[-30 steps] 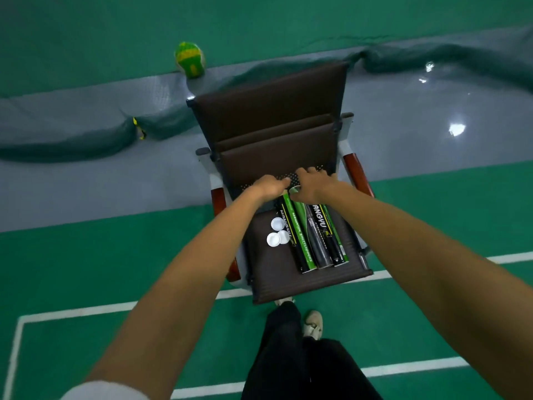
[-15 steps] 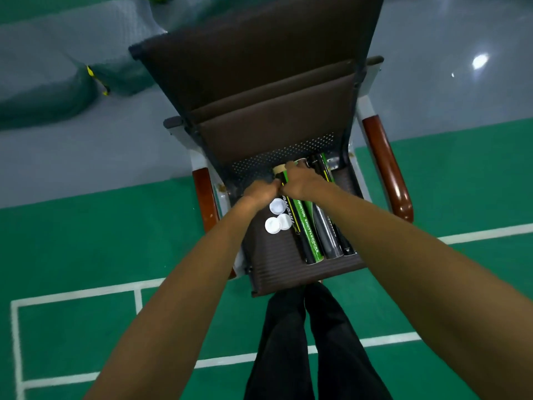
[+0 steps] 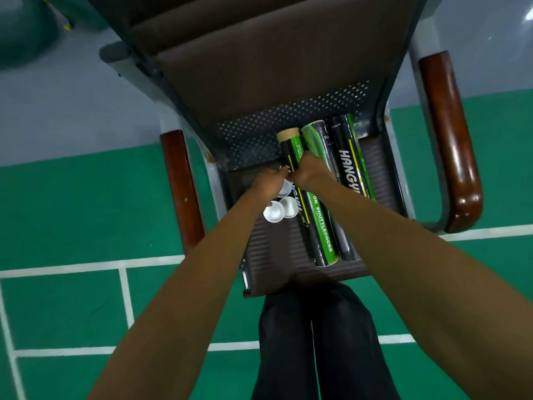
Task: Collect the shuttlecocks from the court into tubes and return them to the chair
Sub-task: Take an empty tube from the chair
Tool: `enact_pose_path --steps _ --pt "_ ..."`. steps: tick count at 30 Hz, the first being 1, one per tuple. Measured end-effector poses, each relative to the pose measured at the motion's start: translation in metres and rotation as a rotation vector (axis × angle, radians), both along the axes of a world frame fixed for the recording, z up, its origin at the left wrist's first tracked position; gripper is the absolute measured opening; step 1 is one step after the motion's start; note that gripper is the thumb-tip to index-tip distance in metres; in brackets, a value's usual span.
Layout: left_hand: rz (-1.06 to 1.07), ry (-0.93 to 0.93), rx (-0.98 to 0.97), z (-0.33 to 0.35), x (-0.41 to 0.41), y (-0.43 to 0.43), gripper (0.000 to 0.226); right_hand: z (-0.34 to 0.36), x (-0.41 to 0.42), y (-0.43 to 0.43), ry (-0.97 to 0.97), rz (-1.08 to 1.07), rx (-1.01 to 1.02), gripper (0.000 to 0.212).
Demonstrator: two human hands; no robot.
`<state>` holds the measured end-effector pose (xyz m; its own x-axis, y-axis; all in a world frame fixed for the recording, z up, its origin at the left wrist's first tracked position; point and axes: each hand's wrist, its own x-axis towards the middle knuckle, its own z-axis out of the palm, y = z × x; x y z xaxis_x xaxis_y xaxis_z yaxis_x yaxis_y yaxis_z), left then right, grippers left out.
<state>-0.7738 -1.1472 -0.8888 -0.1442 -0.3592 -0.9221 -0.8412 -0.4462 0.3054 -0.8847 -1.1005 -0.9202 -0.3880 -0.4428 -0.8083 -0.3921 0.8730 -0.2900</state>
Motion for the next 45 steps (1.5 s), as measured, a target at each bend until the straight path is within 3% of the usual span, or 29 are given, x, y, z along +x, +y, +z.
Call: enact_pose_path --steps 7,10,14,18,22,26,29,35,45 --pt "0.048 0.004 0.101 -0.055 0.012 0.014 0.030 -0.059 0.016 0.003 0.250 0.095 0.043 0.056" --pt "0.066 0.003 0.100 -0.072 0.019 0.011 0.028 -0.071 0.022 -0.002 0.362 0.195 0.043 0.065" --pt "0.093 0.002 0.076 -0.070 0.018 0.002 0.038 -0.071 0.027 -0.010 0.363 0.188 0.036 0.063" --pt "0.157 0.032 0.013 -0.038 0.010 -0.015 0.032 -0.047 0.031 -0.010 0.307 0.106 -0.079 0.070" --pt "0.195 0.072 -0.106 0.012 -0.002 -0.032 0.029 0.005 0.021 -0.006 0.264 0.067 -0.122 0.073" --pt "0.205 0.137 -0.165 0.084 -0.022 -0.046 0.063 0.082 -0.001 -0.007 0.250 0.051 -0.198 0.074" --pt "0.197 0.235 -0.166 0.149 -0.042 -0.052 0.068 0.148 -0.020 -0.002 0.309 -0.017 -0.275 0.073" --pt "0.028 0.509 -0.283 0.264 -0.093 -0.046 0.069 0.258 -0.064 0.014 0.405 0.028 -0.415 0.068" --pt "-0.367 0.846 -0.749 0.409 -0.150 -0.029 0.073 0.422 -0.126 0.054 0.657 -0.131 -0.623 0.053"
